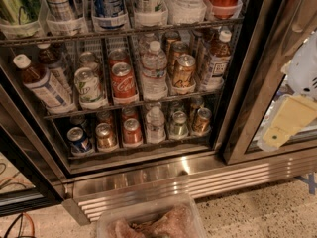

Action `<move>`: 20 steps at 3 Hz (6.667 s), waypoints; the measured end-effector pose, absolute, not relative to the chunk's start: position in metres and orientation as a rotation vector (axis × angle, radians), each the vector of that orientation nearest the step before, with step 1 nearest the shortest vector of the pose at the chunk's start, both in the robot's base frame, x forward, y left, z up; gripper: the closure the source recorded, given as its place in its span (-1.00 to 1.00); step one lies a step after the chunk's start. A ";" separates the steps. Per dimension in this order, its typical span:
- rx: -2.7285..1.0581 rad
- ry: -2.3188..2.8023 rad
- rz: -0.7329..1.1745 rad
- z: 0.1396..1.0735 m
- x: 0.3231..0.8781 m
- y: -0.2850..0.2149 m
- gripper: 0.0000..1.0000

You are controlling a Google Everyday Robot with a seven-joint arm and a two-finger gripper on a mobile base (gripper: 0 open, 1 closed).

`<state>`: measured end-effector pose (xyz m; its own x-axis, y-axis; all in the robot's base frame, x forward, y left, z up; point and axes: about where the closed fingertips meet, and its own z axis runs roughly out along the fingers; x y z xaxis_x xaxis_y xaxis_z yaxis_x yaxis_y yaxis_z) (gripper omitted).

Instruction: Pick blue plastic bottle from middle shelf of fridge

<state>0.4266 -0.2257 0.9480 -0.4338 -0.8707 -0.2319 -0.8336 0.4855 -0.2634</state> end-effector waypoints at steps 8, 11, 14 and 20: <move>-0.531 2.619 0.270 0.827 0.446 -0.172 -1.00; -0.314 2.335 0.184 0.816 0.504 -0.161 -1.00; -0.326 2.162 0.157 0.831 0.525 -0.162 -1.00; -0.369 1.951 0.110 0.850 0.607 -0.179 -0.36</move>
Offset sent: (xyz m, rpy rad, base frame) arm -0.0056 -0.0086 -0.0125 0.0224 0.0055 -0.0933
